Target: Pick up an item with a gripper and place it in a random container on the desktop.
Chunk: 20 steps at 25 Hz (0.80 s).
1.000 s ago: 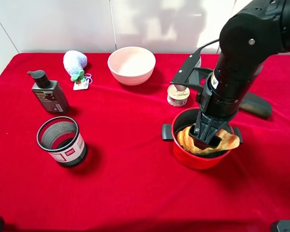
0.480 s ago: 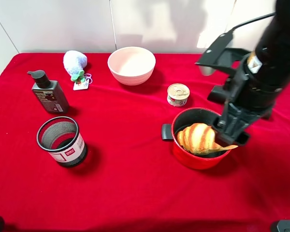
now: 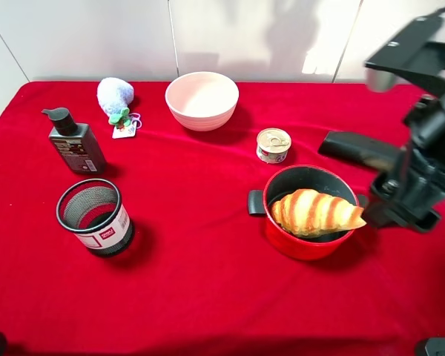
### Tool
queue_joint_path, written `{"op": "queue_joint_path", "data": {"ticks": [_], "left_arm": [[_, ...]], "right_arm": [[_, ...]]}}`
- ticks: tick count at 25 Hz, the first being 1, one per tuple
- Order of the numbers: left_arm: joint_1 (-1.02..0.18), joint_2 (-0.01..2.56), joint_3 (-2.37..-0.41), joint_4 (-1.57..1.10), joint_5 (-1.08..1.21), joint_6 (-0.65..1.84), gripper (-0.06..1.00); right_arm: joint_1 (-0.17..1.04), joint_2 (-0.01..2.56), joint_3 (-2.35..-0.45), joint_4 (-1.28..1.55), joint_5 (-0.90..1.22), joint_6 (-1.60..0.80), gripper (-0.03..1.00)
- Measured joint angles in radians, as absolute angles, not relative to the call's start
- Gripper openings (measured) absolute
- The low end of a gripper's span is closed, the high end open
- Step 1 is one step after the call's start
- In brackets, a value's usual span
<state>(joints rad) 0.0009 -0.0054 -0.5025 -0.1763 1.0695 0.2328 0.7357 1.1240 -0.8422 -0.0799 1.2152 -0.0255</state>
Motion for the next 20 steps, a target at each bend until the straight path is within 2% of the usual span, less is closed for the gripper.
{"op": "queue_joint_path", "data": {"ticks": [10, 20], "left_arm": [[0.001, -0.005, -0.503, -0.176, 1.069, 0.233, 0.99], [0.001, -0.005, -0.503, -0.176, 1.069, 0.233, 0.99]], "right_arm": [[0.736, 0.809, -0.643, -0.072, 1.224, 0.005, 0.69], [0.736, 0.492, -0.559, -0.073, 1.228, 0.038, 0.69]]}}
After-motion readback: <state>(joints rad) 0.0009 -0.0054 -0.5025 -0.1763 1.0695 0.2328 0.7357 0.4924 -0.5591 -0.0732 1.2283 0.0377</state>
